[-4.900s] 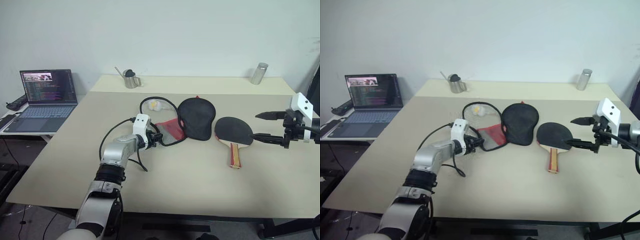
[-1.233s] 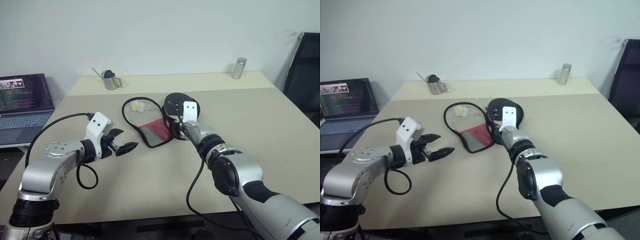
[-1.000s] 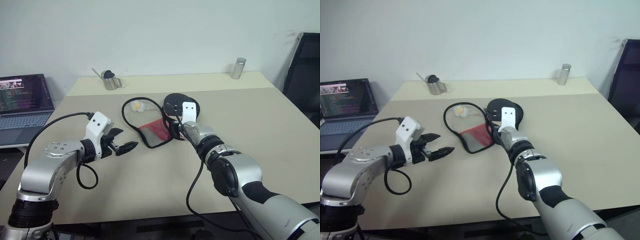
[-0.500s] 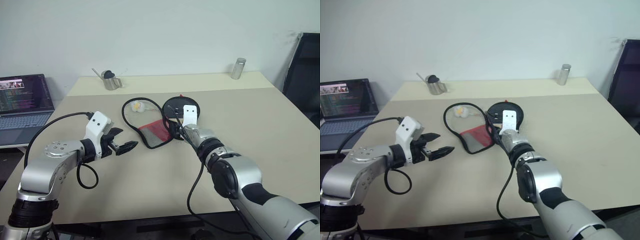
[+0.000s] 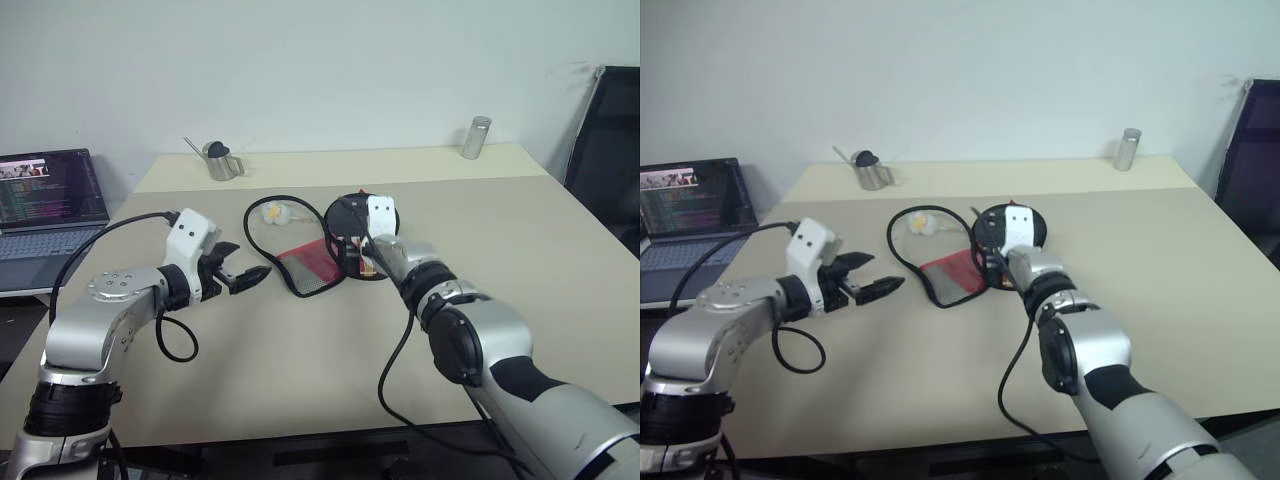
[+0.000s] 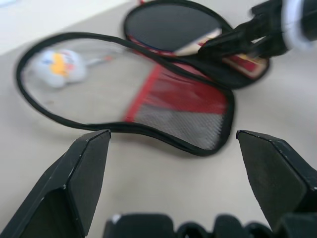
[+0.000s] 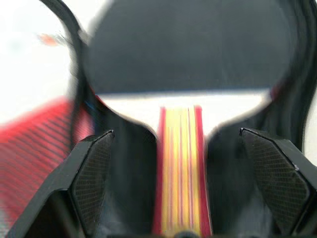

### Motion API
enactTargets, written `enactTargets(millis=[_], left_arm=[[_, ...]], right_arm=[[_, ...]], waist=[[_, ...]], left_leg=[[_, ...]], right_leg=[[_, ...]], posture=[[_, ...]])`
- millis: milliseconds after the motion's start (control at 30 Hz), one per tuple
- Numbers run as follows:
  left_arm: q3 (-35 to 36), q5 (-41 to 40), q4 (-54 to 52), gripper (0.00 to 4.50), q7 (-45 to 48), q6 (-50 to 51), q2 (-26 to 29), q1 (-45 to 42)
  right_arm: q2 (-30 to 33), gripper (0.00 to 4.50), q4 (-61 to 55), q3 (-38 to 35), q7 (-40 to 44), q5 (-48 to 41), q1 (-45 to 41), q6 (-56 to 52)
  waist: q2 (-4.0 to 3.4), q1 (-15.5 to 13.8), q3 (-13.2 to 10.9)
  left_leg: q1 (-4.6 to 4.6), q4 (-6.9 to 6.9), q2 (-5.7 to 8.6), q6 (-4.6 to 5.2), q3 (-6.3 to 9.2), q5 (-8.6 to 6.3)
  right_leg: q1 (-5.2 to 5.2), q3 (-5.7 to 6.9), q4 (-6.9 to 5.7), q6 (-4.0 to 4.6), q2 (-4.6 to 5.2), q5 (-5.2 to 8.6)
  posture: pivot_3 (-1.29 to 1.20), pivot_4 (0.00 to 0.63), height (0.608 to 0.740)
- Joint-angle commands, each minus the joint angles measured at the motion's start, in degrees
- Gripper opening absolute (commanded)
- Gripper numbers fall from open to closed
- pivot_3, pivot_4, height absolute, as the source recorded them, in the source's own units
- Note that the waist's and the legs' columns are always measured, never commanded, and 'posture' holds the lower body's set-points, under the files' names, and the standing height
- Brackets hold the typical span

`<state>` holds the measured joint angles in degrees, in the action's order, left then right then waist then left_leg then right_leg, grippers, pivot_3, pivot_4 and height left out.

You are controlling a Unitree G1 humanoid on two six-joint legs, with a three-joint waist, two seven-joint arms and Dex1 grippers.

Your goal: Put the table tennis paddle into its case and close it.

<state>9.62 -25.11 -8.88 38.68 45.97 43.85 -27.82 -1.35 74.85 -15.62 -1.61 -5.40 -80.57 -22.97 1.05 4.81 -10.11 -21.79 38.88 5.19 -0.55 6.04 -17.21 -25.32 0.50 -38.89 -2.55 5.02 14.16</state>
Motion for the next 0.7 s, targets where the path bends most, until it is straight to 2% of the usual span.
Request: enactTargets(millis=[33, 133, 233, 400, 600, 700], left_arm=[[3.58, 0.52, 3.88, 4.46, -2.74, -1.5, -0.36, -3.8], [2.84, 2.66, 9.5, 4.46, -6.14, -1.66, -1.34, -6.65], [-0.09, 6.87, 17.26, 4.46, -10.79, -1.82, -3.53, -10.48], [-5.94, 11.68, 27.8, 4.46, -10.51, -5.56, -7.92, -15.37], [-11.21, 17.43, 39.56, 4.46, -10.66, -10.5, -11.61, -20.69], [-13.55, 20.13, 42.9, 3.88, -10.77, -12.74, -13.03, -22.4]], right_arm=[[3.51, 4.49, -7.28, 2.7, 8.85, -0.23, -1.49, -3.75], [7.6, 4.49, -18.83, 7.15, 20.35, -0.56, 3.45, -7.16], [12.95, 4.49, -37.59, 12.21, 33.17, -3.46, 11.98, -12.91], [24.55, 4.49, -60.68, 18.24, 50.01, -8.1, 24.92, -18.15], [30.9, 4.49, -73.98, 18.79, 58.53, -13.37, 31.79, -17.45], [30.99, 4.5, -76.26, 18.61, 57.62, -14.04, 32.54, -17.96]], waist=[[0.0, -0.02, 0.0], [0.01, -0.21, 0.01], [0.06, -0.63, 0.04], [0.06, -1.62, 0.04], [0.09, -1.53, 0.03], [0.1, -1.51, 0.04]], left_leg=[[0.0, 0.0, 0.01, 0.0, 0.0, 0.0], [-0.03, 0.01, 0.02, 0.0, 0.02, 0.0], [-0.07, 0.04, 0.04, 0.0, 0.1, 0.0], [-0.15, 0.06, 0.06, 0.01, 0.08, -0.01], [-0.08, 0.08, 0.03, 0.0, -0.02, 0.0], [-0.05, 0.08, 0.04, 0.0, -0.04, 0.0]], right_leg=[[0.0, 0.0, 0.0, 0.0, 0.0, 0.0], [0.01, 0.02, 0.02, -0.01, 0.01, 0.0], [0.02, 0.09, 0.05, -0.02, 0.02, 0.0], [-0.02, 0.11, 0.06, -0.03, 0.03, 0.0], [-0.05, 0.1, -0.02, -0.03, 0.02, -0.01], [-0.04, 0.09, -0.05, -0.03, 0.02, -0.01]], posture=[[0.0, 0.15, 0.74], [0.0, 0.15, 0.74], [0.0, 0.15, 0.74], [0.0, 0.15, 0.74], [0.0, 0.15, 0.74], [0.0, 0.15, 0.74]])
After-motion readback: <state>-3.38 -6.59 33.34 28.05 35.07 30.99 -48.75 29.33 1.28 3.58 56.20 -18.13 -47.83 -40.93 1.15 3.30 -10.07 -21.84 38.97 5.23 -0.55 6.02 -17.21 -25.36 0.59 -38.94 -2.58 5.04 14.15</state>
